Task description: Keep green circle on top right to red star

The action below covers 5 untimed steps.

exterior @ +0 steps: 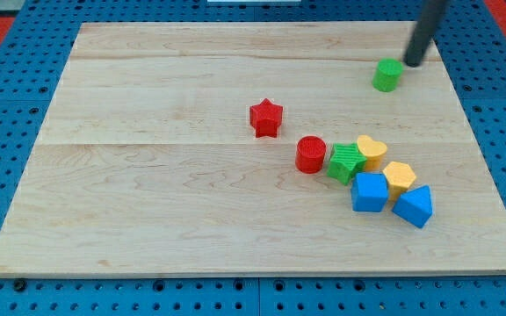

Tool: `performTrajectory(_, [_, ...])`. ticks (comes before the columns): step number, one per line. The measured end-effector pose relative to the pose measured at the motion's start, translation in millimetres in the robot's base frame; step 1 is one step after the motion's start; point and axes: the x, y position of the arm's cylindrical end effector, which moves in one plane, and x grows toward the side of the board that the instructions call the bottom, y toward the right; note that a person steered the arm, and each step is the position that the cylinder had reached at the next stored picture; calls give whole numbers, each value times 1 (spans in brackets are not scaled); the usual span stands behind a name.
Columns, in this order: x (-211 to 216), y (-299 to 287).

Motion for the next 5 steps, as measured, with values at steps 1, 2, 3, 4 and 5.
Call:
performTrajectory(1, [-5, -77])
performTrajectory(2, [-28, -15])
performTrajectory(3, [19, 51])
performTrajectory(4, [39, 31])
performTrajectory(5, [34, -45])
